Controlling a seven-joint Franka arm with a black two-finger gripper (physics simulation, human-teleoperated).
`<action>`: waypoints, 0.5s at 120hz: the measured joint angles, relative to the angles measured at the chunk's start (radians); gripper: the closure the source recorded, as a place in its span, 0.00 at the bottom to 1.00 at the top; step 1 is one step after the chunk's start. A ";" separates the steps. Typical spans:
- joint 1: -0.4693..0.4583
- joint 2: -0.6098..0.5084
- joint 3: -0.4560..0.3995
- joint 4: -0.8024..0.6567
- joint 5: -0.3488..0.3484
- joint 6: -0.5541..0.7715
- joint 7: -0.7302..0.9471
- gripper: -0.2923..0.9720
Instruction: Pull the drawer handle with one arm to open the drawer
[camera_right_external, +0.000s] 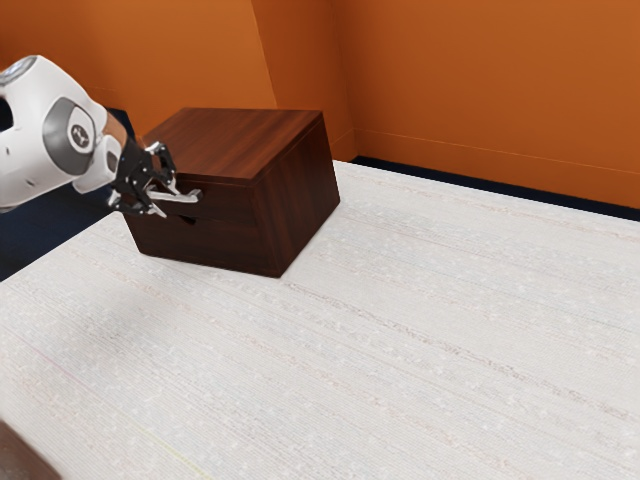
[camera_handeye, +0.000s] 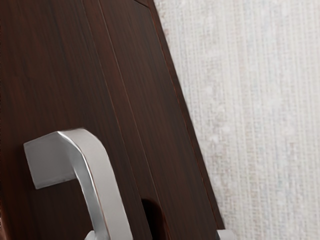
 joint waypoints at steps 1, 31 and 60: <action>0.001 0.000 0.000 -0.001 0.000 0.000 0.001 0.66; 0.032 -0.114 0.000 -0.149 -0.001 0.002 0.031 0.80; 0.037 -0.286 0.006 -0.338 0.000 0.011 0.062 0.84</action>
